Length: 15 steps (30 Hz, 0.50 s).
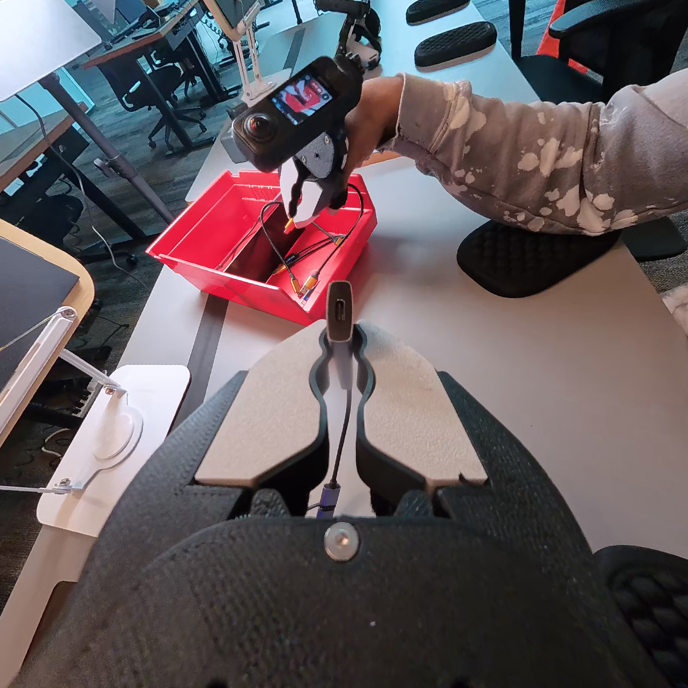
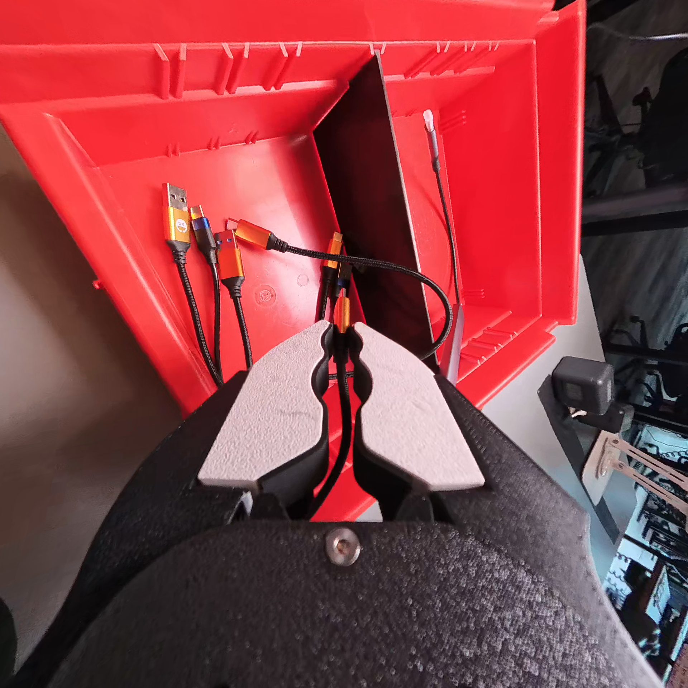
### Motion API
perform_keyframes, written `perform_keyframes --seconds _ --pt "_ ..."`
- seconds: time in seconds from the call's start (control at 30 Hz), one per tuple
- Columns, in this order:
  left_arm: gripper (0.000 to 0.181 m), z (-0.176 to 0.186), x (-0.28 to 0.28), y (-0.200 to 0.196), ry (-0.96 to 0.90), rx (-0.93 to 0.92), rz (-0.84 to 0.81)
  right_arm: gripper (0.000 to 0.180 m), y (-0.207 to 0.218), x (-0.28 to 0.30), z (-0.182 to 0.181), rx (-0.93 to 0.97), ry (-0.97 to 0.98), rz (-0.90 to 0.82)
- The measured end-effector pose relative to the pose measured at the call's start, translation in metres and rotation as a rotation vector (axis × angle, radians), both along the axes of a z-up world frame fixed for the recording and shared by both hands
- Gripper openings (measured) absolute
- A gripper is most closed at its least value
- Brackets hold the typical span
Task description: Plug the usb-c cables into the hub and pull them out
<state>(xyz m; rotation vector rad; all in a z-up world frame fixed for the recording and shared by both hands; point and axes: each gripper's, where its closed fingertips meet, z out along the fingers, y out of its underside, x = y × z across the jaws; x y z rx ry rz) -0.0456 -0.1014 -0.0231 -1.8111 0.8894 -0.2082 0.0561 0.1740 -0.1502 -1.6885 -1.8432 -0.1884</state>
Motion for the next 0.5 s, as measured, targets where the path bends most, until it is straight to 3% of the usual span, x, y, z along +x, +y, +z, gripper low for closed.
perform_keyframes --seconds 0.2,0.37,0.5 --pt "0.010 -0.003 0.001 0.001 0.004 -0.010 -0.006 0.008 0.012 -0.001 -0.006 0.014 0.015 -0.036" --pt "0.010 -0.005 0.003 0.001 0.007 -0.017 -0.010 0.033 0.010 -0.004 0.005 -0.010 0.093 -0.033" --pt "0.010 -0.006 0.005 0.002 0.012 -0.023 -0.013 0.041 0.004 -0.009 0.025 0.000 0.173 -0.011"
